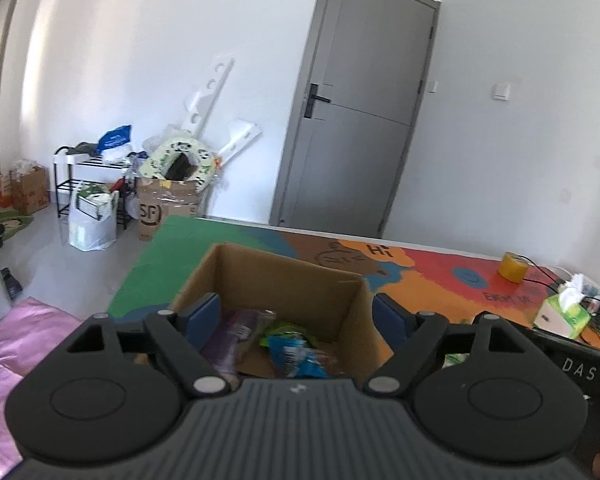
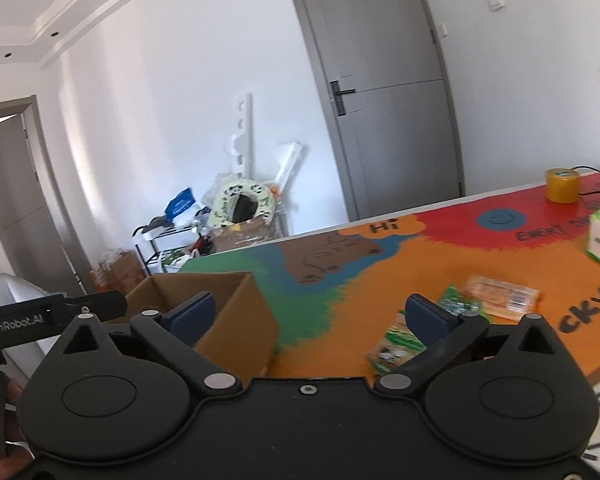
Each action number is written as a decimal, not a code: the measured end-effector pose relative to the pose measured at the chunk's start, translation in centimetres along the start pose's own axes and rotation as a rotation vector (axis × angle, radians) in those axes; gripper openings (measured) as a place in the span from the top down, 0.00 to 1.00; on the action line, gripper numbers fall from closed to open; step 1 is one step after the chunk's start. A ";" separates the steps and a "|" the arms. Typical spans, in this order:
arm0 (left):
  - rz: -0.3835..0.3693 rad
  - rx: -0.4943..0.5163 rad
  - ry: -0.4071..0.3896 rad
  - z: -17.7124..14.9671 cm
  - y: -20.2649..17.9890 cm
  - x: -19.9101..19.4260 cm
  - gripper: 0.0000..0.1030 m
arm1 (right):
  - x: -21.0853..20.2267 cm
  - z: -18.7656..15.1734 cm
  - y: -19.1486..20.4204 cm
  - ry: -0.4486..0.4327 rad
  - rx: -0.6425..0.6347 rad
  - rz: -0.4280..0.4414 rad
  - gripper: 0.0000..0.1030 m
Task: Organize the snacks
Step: 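Move both open grippers back to the snack pile, then grasp the green-white cracker pack with the left gripper while the right gripper grasps the blue-green packet, then carry both packets over the cardboard box with both grippers, then open both grippers to drop the packets into the box, then move both open grippers back toward the last two snacks on the mat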
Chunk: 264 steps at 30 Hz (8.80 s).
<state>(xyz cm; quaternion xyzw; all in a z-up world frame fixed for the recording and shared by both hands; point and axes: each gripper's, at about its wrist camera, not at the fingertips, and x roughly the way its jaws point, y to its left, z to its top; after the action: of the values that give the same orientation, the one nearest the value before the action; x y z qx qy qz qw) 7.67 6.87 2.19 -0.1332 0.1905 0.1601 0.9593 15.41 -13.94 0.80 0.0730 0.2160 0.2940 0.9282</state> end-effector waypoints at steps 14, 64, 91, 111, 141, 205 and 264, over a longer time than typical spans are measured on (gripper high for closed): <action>-0.095 0.067 0.029 -1.4 -4.8 -0.3 0.20 | -3.2 -1.0 -5.0 -0.016 0.031 -0.090 0.00; -0.142 0.186 0.191 -5.4 -15.2 10.0 0.14 | 2.1 -2.6 -16.8 0.142 0.265 -0.092 0.19; -0.084 0.184 0.270 -6.6 -16.1 15.6 0.15 | 7.4 -2.6 -17.4 0.218 0.248 -0.039 0.72; -0.101 0.248 0.269 -8.6 -16.7 15.3 0.45 | 4.4 -3.6 -17.9 0.179 0.273 -0.083 0.72; -0.175 0.166 0.141 -5.9 -13.9 5.8 0.46 | -1.4 -2.6 -12.8 0.085 0.219 -0.056 0.72; 0.065 -0.080 0.026 0.7 4.5 -0.2 0.30 | 2.5 2.1 5.9 0.075 -0.083 0.211 0.72; -0.025 0.046 0.111 -0.5 -0.2 -3.6 0.01 | -6.9 0.9 -2.2 0.096 0.076 0.040 0.00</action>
<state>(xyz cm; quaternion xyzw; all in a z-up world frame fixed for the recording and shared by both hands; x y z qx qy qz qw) 4.41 5.65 3.27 -0.1221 0.2453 0.1360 0.9521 11.87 -19.73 3.48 0.0982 0.2699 0.3072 0.9072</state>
